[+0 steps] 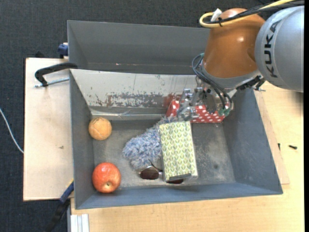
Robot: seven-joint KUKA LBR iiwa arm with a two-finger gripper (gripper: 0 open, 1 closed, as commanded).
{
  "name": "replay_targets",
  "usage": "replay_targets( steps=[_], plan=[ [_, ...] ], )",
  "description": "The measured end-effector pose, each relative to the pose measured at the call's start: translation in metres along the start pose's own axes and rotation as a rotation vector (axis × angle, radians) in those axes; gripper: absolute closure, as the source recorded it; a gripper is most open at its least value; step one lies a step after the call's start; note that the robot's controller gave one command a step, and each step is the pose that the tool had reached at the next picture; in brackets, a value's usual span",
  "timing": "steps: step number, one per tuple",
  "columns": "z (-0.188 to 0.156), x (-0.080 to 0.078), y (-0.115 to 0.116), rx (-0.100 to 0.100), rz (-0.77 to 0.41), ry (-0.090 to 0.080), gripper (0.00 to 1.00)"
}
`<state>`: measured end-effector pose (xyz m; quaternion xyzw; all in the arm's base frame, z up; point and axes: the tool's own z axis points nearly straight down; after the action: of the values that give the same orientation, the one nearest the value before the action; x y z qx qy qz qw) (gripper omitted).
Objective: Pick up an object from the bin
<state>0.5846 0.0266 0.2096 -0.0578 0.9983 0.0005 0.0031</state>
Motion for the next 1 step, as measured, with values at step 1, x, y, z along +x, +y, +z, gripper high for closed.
replay_targets(
  steps=[1],
  plan=[
    [0.0916,-0.0085,0.0054,-0.002,-0.011,0.006,0.0]
  ],
)
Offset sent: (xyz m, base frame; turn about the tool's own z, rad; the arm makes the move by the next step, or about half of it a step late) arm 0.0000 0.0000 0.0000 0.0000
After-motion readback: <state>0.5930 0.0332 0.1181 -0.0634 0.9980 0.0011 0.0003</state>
